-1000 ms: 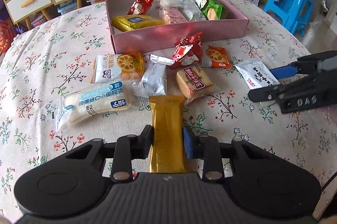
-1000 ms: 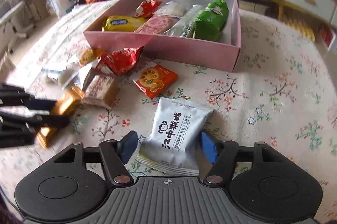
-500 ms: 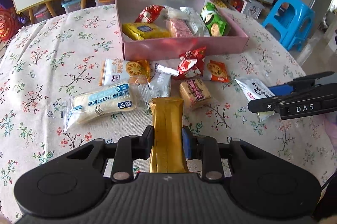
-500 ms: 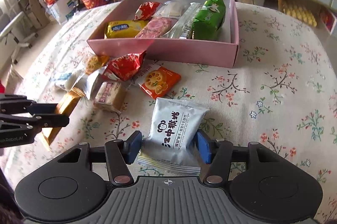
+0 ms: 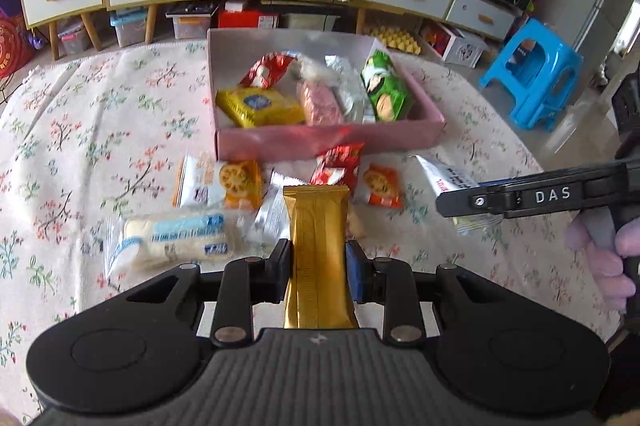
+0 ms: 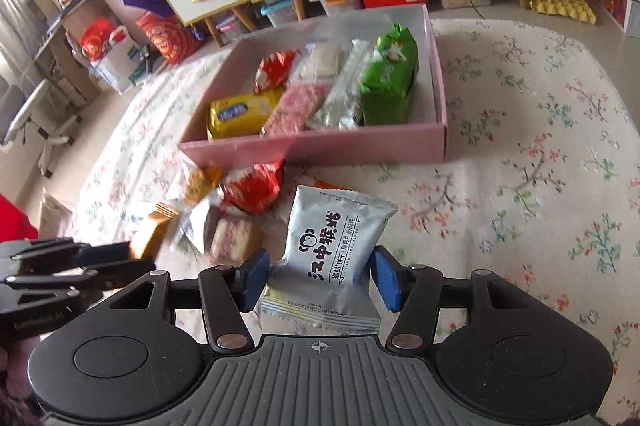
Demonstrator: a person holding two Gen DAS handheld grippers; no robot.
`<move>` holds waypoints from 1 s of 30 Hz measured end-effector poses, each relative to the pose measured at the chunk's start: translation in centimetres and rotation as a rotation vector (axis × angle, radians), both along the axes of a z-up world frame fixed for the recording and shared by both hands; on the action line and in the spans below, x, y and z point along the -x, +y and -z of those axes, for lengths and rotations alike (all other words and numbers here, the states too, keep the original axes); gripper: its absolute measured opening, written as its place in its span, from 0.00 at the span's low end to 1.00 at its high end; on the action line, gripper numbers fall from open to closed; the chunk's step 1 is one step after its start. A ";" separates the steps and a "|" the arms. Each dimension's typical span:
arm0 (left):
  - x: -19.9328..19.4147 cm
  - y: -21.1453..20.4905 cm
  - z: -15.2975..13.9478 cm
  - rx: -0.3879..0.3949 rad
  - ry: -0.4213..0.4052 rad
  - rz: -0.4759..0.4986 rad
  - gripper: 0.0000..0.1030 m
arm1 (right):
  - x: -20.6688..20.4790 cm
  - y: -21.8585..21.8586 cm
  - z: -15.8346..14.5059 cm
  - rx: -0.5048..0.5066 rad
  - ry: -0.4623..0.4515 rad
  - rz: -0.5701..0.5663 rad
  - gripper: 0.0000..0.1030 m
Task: Organize snacks
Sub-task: 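Carry both snacks into the pink box and open both grippers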
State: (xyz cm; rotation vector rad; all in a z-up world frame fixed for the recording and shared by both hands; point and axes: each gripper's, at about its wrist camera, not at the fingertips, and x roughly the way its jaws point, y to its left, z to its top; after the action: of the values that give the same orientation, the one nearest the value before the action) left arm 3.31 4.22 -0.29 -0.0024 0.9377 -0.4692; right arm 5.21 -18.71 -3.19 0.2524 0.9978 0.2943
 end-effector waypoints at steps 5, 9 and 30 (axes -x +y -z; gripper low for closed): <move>-2.0 -1.4 -1.1 0.037 -0.023 -0.044 0.25 | -1.8 0.0 -0.9 -0.056 -0.016 0.050 0.54; -3.2 -2.2 -1.4 0.037 -0.051 -0.082 0.25 | -3.1 -0.2 -1.4 -0.075 -0.045 0.094 0.54; -14.9 -1.3 0.9 0.093 -0.092 -0.258 0.26 | -15.1 -2.9 -2.4 -0.103 -0.071 0.286 0.54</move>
State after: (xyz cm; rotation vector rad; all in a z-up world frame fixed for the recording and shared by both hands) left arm 18.24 2.90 -1.15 -0.1833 0.8115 -0.2712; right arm 20.35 -21.61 -0.84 0.4702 0.8646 0.0934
